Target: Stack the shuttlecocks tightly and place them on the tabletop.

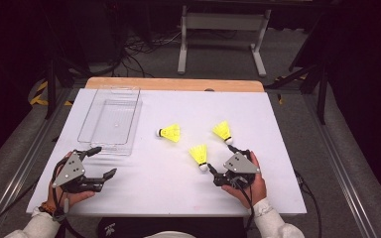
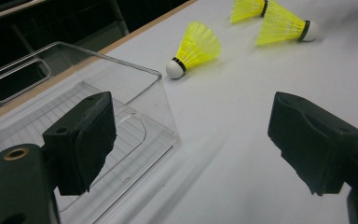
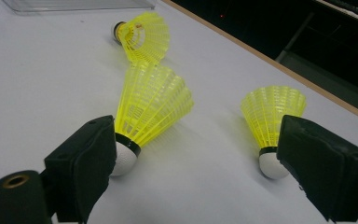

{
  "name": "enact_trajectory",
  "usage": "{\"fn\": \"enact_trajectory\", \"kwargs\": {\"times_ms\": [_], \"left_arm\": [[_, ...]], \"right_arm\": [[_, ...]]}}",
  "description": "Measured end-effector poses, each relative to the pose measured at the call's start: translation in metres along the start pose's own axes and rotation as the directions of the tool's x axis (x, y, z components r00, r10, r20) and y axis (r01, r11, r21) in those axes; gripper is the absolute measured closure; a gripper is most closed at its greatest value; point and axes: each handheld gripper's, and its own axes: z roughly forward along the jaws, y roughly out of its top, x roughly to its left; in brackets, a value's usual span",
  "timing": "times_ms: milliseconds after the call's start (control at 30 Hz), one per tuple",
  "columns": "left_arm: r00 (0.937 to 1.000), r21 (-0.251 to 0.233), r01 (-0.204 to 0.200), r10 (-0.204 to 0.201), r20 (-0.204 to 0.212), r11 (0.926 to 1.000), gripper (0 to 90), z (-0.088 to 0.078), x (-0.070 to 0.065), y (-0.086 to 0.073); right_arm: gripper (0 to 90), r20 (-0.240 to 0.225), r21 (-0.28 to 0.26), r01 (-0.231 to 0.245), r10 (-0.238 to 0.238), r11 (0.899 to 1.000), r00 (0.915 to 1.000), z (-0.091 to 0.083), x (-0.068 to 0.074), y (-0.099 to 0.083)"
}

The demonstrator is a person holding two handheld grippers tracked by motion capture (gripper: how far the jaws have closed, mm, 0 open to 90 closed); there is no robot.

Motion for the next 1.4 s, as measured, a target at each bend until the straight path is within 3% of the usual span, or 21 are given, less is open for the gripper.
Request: {"fn": "enact_trajectory", "kwargs": {"times_ms": [333, 733, 833, 967, 1100, 1200, 1300, 1400], "left_arm": [[0.9991, 0.006, 0.038, -0.038, 0.019, 0.9993, 7.1, -0.004, 0.001, -0.007], [0.9992, 0.023, 0.036, -0.036, 0.019, 0.9991, 5.0, -0.003, -0.003, -0.012], [0.9995, 0.035, 0.025, -0.026, 0.017, 0.9991, 4.9, -0.002, -0.004, -0.012], [0.9994, 0.033, 0.030, -0.031, 0.018, 0.9990, 4.4, -0.002, -0.003, -0.012], [0.9996, 0.042, 0.027, -0.027, 0.010, 0.9987, 3.8, -0.002, -0.003, -0.012], [0.9995, 0.043, 0.027, -0.028, 0.012, 0.9987, 3.8, -0.001, -0.004, -0.012], [0.9995, 0.044, 0.031, -0.031, 0.010, 0.9986, 3.8, 0.000, -0.004, -0.012], [0.9993, 0.047, 0.034, -0.035, 0.011, 0.9983, 3.8, 0.000, -0.003, -0.012]], "right_arm": [[11.8, -0.029, -0.003, -0.017, 0.017, 1.000, 0.9994, 0.000, -0.004, 0.001], [12.6, -0.138, 0.023, -0.034, 0.037, 0.999, 0.9897, 0.005, -0.010, 0.014], [26.0, -0.224, 0.041, -0.034, 0.042, 0.999, 0.9737, 0.009, -0.012, 0.022], [18.9, -0.277, 0.061, -0.022, 0.038, 0.998, 0.9601, 0.013, -0.012, 0.034], [12.8, -0.298, 0.083, -0.003, 0.027, 0.997, 0.9543, 0.019, -0.010, 0.045], [10.5, -0.328, 0.119, 0.009, 0.031, 0.993, 0.9440, 0.032, -0.011, 0.056], [9.5, -0.338, 0.142, 0.016, 0.034, 0.990, 0.9404, 0.040, -0.012, 0.059], [10.4, -0.364, 0.186, 0.067, 0.006, 0.980, 0.9312, 0.060, -0.012, 0.066]]}}
